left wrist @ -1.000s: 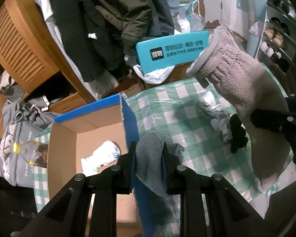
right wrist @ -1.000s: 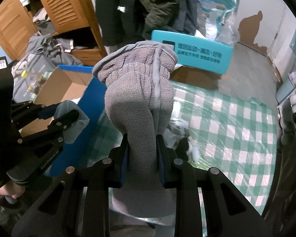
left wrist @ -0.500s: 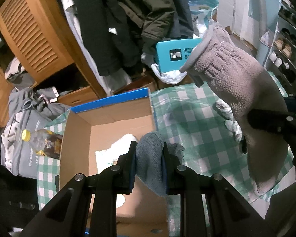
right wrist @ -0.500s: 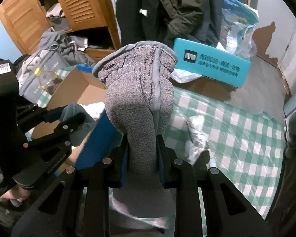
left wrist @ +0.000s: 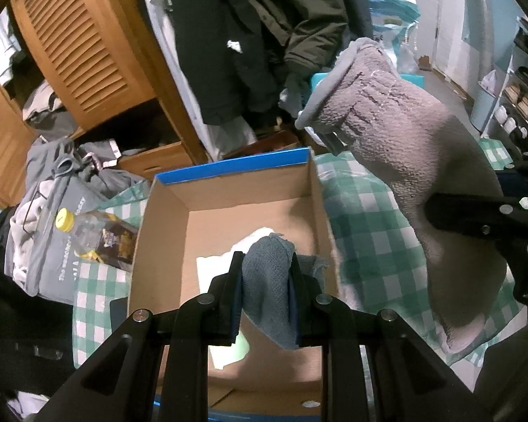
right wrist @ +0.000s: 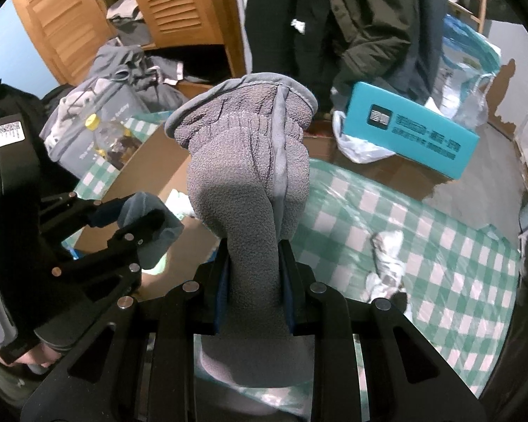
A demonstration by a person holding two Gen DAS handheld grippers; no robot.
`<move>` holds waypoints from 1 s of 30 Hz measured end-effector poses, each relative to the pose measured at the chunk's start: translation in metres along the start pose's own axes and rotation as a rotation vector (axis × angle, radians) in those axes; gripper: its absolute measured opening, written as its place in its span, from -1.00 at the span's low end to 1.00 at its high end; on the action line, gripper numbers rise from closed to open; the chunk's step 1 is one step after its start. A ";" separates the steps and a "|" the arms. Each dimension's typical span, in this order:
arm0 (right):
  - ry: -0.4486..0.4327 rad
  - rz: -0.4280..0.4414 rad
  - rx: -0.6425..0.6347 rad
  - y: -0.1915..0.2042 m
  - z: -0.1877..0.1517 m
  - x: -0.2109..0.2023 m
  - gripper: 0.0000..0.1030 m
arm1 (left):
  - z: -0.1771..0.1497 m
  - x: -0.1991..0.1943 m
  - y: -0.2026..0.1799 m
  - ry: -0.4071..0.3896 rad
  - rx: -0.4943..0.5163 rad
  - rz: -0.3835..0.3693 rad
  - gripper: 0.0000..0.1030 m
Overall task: Organize soft objects
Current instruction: 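Lift and carry the grey sock and grey fleece sock toward the cardboard box with both tools, then open both grippers to drop the socks into the box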
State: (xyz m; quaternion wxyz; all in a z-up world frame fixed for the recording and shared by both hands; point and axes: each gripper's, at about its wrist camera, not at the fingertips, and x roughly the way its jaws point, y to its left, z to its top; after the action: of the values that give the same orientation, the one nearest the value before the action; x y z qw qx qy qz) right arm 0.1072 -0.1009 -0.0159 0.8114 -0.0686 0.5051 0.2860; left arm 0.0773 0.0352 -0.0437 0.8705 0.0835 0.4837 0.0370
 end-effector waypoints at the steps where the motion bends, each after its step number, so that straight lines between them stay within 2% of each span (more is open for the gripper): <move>1: 0.002 0.005 -0.003 0.003 0.002 0.002 -0.55 | -0.001 0.000 0.003 0.001 -0.005 0.003 -0.58; 16: 0.040 0.072 -0.046 0.048 0.031 0.034 -0.55 | -0.016 0.011 0.047 0.036 -0.081 0.035 -0.58; 30: 0.123 0.113 -0.067 0.086 0.046 0.082 -0.54 | -0.035 0.037 0.086 0.114 -0.157 0.053 -0.57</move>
State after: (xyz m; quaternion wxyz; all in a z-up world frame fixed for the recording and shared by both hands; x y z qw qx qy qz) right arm 0.1242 0.0211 -0.0493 0.7587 -0.0846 0.5469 0.3436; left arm 0.0689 0.1291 -0.0772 0.8441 0.0256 0.5258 0.1023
